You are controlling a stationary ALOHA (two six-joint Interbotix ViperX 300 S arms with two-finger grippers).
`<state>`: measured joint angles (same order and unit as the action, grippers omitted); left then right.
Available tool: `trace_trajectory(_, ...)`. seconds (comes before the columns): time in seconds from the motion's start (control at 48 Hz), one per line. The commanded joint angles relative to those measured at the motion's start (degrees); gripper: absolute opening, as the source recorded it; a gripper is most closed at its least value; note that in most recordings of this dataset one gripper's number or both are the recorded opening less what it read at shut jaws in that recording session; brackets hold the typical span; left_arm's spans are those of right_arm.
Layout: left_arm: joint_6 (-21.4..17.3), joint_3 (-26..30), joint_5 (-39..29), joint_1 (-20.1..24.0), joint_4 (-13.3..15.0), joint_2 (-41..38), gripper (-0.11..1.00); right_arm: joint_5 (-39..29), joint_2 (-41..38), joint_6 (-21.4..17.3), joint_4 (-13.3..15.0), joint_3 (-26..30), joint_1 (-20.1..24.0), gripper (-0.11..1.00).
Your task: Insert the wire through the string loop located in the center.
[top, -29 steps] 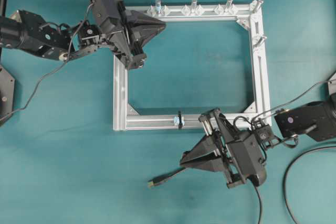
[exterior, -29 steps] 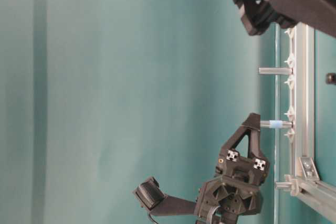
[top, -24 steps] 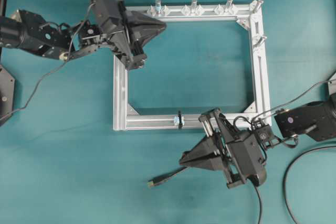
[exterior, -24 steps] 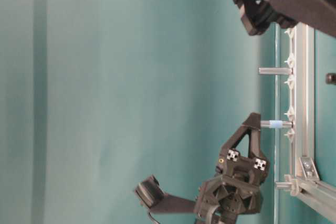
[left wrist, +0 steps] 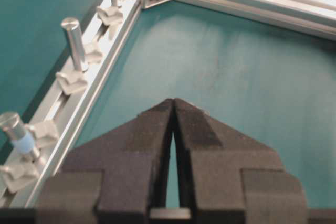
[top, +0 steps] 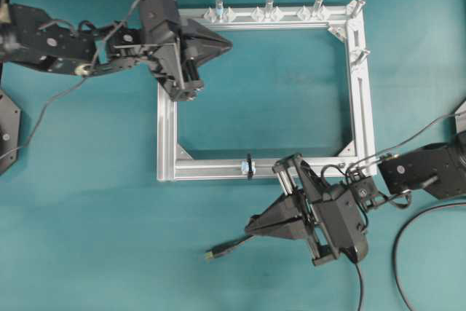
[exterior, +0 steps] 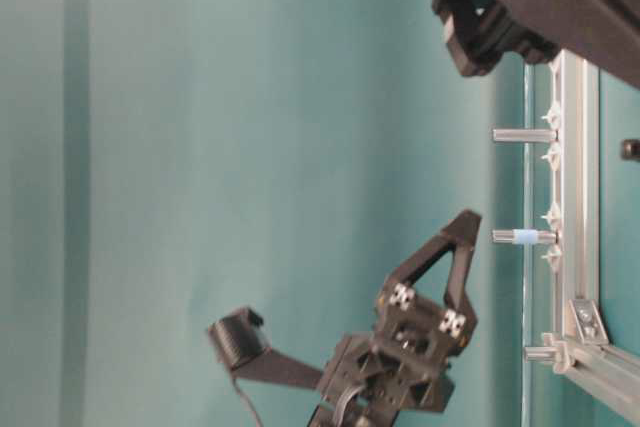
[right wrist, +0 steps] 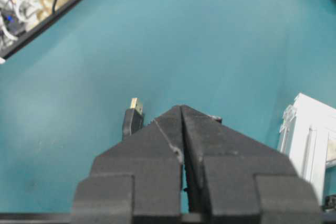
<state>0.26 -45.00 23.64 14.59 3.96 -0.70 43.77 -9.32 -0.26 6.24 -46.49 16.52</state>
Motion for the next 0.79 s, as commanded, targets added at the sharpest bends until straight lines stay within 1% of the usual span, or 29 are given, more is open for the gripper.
trace_trajectory(0.0,0.09,-0.44,-0.35,-0.09,-0.18,3.08,0.00,-0.88,1.32,-0.44,0.00,1.41,0.35,0.00)
trace_trajectory(0.291,-0.18,-1.41,-5.27,-0.97,-0.18,6.86,0.00,-4.92,1.32,-4.04,0.18,2.72,0.44,0.00)
trace_trajectory(0.458,-0.09,-1.23,-6.59,-1.49,-0.18,6.86,0.00,-6.68,1.32,-4.39,0.26,3.34,0.44,0.00)
trace_trajectory(0.583,-0.09,-1.23,-7.03,-1.76,-0.18,6.94,0.01,-6.77,1.32,-4.39,0.44,3.52,0.44,0.01)
trace_trajectory(0.625,-0.09,-1.32,-7.29,-1.93,-0.18,7.03,0.01,-6.86,1.32,-4.39,0.79,3.43,0.44,0.05)
trace_trajectory(0.687,-0.09,-1.41,-7.91,-2.11,-0.18,7.21,0.03,-6.86,1.32,-4.39,1.76,3.52,0.44,0.19)
trace_trajectory(0.708,-0.09,-1.41,-8.17,-2.20,-0.18,7.29,0.06,-6.86,1.32,-4.39,2.11,3.60,0.44,0.25)
trace_trajectory(0.77,-0.18,-1.41,-9.05,-2.20,-0.18,7.47,0.21,-7.03,1.32,-4.39,2.90,3.69,0.44,0.44)
